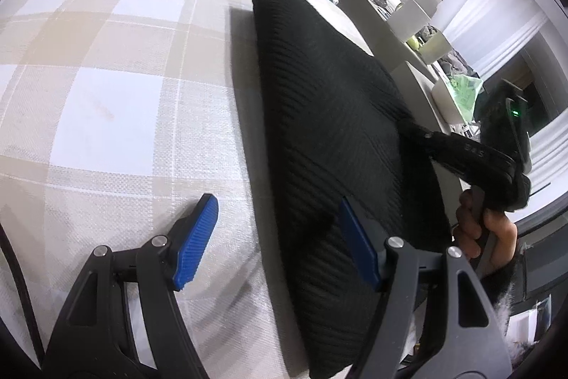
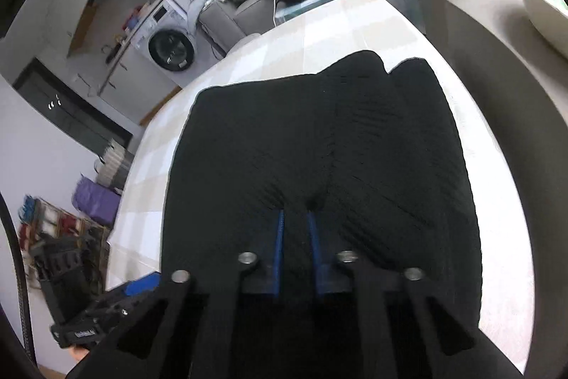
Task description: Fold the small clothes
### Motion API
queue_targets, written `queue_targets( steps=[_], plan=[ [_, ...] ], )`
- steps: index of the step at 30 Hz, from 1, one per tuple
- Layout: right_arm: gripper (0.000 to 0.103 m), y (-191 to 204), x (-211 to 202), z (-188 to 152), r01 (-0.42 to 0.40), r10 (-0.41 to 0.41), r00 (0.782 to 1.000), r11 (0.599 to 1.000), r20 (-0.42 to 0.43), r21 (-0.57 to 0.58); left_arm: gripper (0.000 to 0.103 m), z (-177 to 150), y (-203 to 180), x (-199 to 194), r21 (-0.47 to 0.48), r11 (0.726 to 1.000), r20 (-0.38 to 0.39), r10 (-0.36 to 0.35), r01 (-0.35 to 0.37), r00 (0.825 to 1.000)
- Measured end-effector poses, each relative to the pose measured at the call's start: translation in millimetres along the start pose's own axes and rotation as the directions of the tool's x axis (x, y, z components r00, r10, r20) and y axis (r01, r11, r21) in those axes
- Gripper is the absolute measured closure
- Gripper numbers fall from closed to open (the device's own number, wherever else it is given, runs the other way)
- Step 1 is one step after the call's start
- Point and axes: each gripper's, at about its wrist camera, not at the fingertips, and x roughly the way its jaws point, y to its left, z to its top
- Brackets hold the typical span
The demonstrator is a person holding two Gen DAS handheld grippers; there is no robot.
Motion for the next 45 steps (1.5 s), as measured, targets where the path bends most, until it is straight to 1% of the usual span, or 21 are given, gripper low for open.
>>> queue_targets(
  steps=[5,7,9,13,16,18,21,24,25,26,27,28,31,33,34,37,40,42,43,44,45],
  plan=[
    [0.098,20,-53,4,0.064,-0.046,0.988,0.990,0.145,-0.122,0.036,5,-1,-3,0.001,1.000,-0.004,-0.010,0.010,1.000],
    [0.098,20,-67,2,0.157,-0.129,0.974,0.977,0.186,-0.144,0.035,4,-1,-5,0.008,1.000,0.002,-0.013,0.013,1.000],
    [0.098,8,-56,1,0.231,-0.209,0.965,0.964,0.160,-0.135,0.036,5,-2,-2,0.007,1.000,-0.005,-0.015,0.015,1.000],
    [0.091,-27,-32,-1,0.251,-0.249,0.967,0.967,0.045,-0.045,0.036,2,-6,-2,0.013,1.000,-0.014,-0.009,0.009,1.000],
    [0.082,-41,-54,-15,0.135,-0.137,0.989,0.990,0.052,0.035,0.036,-2,-5,-5,0.019,1.000,-0.011,-0.008,0.008,1.000],
    [0.062,-45,-74,-37,0.076,-0.079,0.995,0.996,0.059,0.044,0.036,-4,-6,-1,0.013,1.000,-0.022,-0.010,0.010,1.000],
    [0.060,-43,-89,-77,-0.037,0.035,0.999,0.997,0.034,0.063,0.036,-4,-13,6,0.022,1.000,-0.033,-0.010,0.011,0.999],
    [0.060,-31,-86,-96,-0.071,0.071,0.997,0.997,0.001,0.020,0.036,-4,-23,10,0.038,0.999,-0.044,-0.022,0.024,0.999],
    [0.061,-32,-83,-98,-0.056,0.056,0.998,0.998,0.000,-0.004,0.036,-4,-27,10,0.044,0.999,-0.044,-0.021,0.023,0.999],
    [0.069,-29,-78,-101,-0.019,0.019,1.000,1.000,-0.009,-0.021,0.036,-5,-30,9,0.055,0.998,-0.041,-0.023,0.025,0.999],
    [0.095,-27,-74,-102,-0.002,0.001,0.999,0.999,-0.033,-0.033,0.036,-4,-34,9,0.061,0.998,-0.039,-0.023,0.025,0.999],
    [0.098,-25,-74,-102,-0.003,0.002,0.999,1.000,-0.035,-0.030,0.036,-4,-37,7,0.065,0.998,-0.035,-0.020,0.022,0.999],
    [0.099,-13,-113,-101,0.000,0.006,0.993,0.999,0.114,-0.054,0.036,-5,-42,-1,0.071,0.997,-0.009,-0.011,0.012,1.000],
    [0.098,-16,-134,-109,0.045,-0.039,0.984,0.999,0.173,-0.031,0.036,-8,-41,-3,0.067,0.998,-0.010,-0.017,0.017,1.000],
    [0.098,-25,-130,-117,0.096,-0.095,0.984,0.995,0.153,0.003,0.036,-9,-42,-1,0.062,0.998,-0.016,-0.022,0.023,1.000],
    [0.098,-53,-103,-129,0.134,-0.141,0.988,0.985,0.056,0.108,0.036,-10,-47,10,0.061,0.997,-0.042,-0.033,0.036,0.999],
    [0.087,-48,-114,-129,0.116,-0.125,0.988,0.989,0.093,0.096,0.036,-11,-55,22,0.074,0.997,-0.059,-0.024,0.029,0.998],
    [0.068,-42,-126,-125,0.142,-0.147,0.980,0.989,0.134,0.050,0.036,-9,-58,29,0.063,0.997,-0.059,-0.045,0.049,0.997],
    [0.063,-42,-130,-124,0.148,-0.153,0.978,0.988,0.145,0.044,0.036,-7,-59,33,0.060,0.997,-0.056,-0.048,0.051,0.997],
    [0.059,-46,-128,-117,0.159,-0.164,0.974,0.986,0.153,0.045,0.039,-5,-60,36,0.057,0.997,-0.049,-0.051,0.054,0.997],
    [0.059,-51,-124,-111,0.179,-0.185,0.971,0.982,0.154,0.051,0.052,-3,-59,39,0.050,0.997,-0.034,-0.064,0.066,0.997]
  ],
)
